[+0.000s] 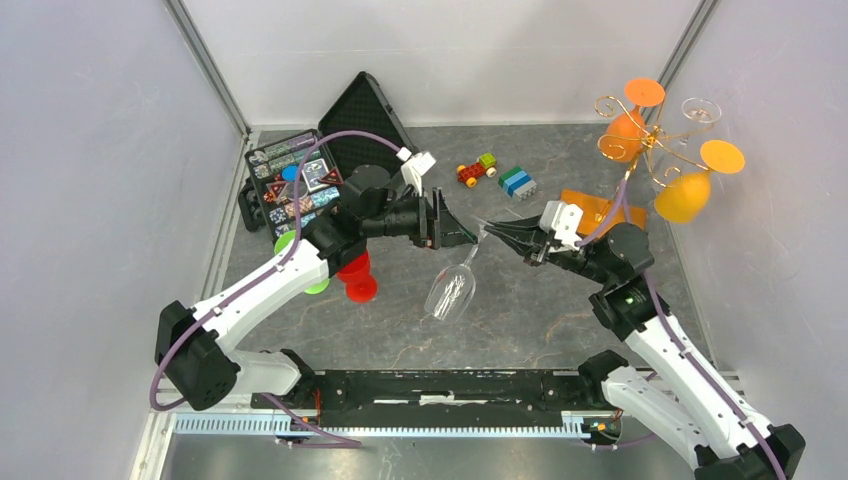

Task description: Take the wine glass off the wine glass rack

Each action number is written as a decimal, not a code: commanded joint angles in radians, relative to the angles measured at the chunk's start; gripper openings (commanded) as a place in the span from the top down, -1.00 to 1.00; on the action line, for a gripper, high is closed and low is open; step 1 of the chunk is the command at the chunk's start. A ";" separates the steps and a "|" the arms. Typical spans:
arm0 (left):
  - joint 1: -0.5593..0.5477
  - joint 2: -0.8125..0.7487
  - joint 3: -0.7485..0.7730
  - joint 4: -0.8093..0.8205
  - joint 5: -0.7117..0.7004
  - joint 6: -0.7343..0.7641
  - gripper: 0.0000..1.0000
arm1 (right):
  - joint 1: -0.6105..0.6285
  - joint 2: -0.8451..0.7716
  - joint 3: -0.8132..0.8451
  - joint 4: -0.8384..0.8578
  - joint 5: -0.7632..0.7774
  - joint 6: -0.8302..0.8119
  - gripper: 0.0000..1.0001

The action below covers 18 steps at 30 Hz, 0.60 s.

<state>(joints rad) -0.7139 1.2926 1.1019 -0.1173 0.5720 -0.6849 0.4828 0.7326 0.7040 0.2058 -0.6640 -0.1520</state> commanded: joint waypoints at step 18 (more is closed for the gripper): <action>-0.001 -0.001 -0.044 0.140 0.207 -0.060 0.48 | 0.029 0.124 -0.040 0.329 0.039 0.192 1.00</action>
<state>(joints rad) -0.7139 1.3029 1.0512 -0.0208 0.7204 -0.7555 0.5041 0.8471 0.6472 0.4412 -0.6247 -0.0124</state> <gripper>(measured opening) 0.288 0.021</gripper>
